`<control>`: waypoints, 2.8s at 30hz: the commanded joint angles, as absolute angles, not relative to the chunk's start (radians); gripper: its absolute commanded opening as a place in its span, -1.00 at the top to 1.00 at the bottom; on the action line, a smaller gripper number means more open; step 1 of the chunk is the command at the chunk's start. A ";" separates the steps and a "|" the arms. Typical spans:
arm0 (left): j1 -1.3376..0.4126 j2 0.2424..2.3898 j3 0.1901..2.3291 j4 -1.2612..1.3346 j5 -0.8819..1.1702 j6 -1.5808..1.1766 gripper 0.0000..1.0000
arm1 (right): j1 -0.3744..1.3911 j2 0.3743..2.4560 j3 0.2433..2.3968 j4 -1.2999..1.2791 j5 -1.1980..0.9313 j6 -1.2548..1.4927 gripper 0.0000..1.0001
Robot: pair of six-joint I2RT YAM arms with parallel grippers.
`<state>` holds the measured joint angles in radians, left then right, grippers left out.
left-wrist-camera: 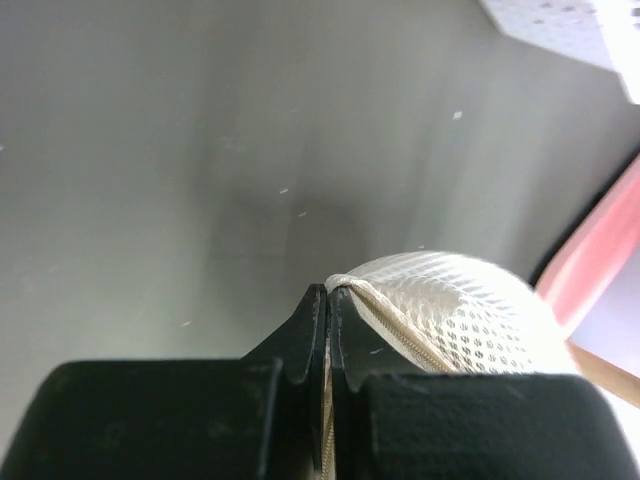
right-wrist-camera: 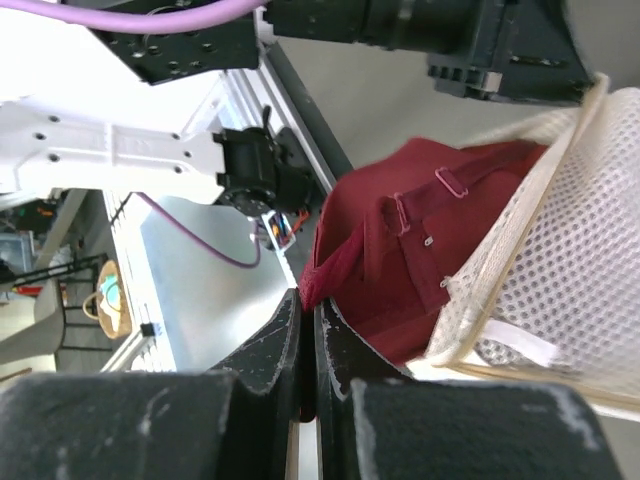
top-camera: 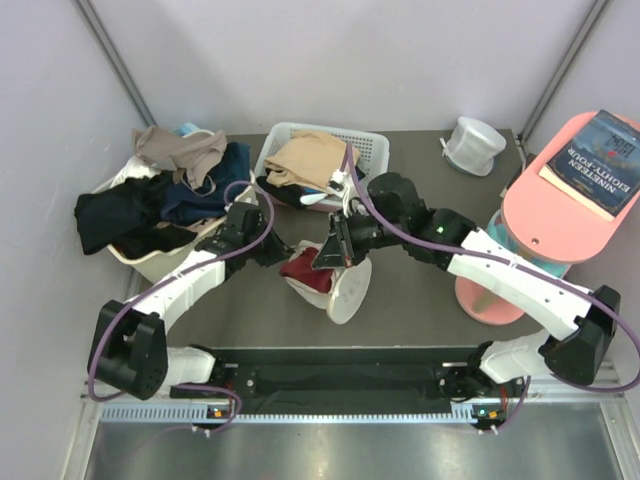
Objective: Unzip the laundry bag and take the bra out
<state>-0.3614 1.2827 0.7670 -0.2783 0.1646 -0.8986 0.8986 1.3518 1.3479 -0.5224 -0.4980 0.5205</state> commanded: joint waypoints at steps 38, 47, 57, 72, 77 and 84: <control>-0.457 1.203 0.755 -0.149 0.245 -0.907 1.00 | 0.891 1.223 1.212 -0.023 -0.415 0.674 1.00; -0.456 1.050 0.779 -0.216 0.206 -0.801 -0.59 | 0.871 1.270 1.102 -0.051 -0.290 0.617 1.00; -0.456 0.776 0.681 -0.207 0.244 -0.749 -0.74 | 0.836 1.359 1.080 -0.083 -0.275 0.676 1.00; -0.460 0.748 0.686 -0.238 0.342 -0.653 -0.77 | 0.828 1.419 1.126 -0.092 -0.282 0.813 1.00; -0.505 0.822 0.686 -0.213 0.373 -0.634 -0.76 | 0.827 1.433 1.161 -0.112 -0.284 0.838 1.00; -0.597 0.914 0.680 -0.140 0.347 -0.672 -0.77 | 0.825 1.459 1.196 -0.132 -0.287 0.836 1.00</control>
